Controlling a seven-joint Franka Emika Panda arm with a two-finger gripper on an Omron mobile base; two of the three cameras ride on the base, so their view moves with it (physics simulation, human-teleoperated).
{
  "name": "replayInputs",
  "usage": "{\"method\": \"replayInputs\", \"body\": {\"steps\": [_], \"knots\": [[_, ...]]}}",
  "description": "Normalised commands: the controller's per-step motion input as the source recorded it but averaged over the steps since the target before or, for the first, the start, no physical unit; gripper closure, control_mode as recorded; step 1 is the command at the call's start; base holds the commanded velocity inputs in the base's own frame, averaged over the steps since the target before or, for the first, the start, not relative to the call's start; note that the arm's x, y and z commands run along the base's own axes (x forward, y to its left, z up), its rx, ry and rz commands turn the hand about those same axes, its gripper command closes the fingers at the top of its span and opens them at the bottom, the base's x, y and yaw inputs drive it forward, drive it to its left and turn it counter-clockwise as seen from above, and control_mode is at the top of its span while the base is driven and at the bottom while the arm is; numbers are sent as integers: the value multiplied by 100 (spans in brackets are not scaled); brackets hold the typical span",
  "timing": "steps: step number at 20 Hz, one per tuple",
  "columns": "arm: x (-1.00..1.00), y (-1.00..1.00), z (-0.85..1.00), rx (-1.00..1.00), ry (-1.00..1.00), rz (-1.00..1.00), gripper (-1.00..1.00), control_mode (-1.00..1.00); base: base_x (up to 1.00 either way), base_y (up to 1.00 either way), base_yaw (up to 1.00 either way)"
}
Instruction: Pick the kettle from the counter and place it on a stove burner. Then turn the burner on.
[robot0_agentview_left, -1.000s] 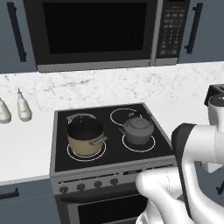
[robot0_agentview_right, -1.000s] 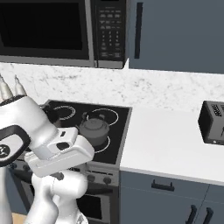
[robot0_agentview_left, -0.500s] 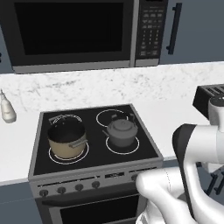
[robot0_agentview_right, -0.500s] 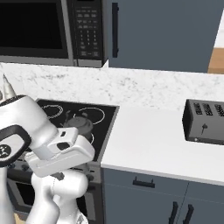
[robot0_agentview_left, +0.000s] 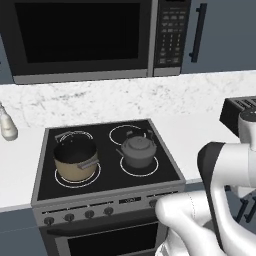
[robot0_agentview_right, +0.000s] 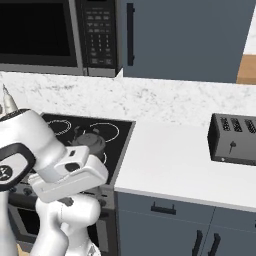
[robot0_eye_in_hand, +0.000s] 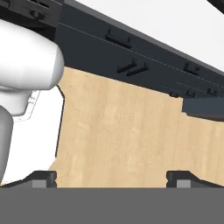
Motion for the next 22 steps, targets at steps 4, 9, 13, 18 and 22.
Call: {"method": "replayInputs", "body": {"steps": [4,9,13,18,22], "knots": [[-53,83,-11,-7,1,10,-100,-100,0,0,0],[-78,100,-44,-21,0,19,-100,-100,0,0,0],[-53,100,-53,-28,-1,15,-100,-100,0,0,0],[-4,100,-12,-21,-38,3,-100,-100,0,0,0],[9,100,0,-6,-54,1,-100,-100,0,0,0]]}}
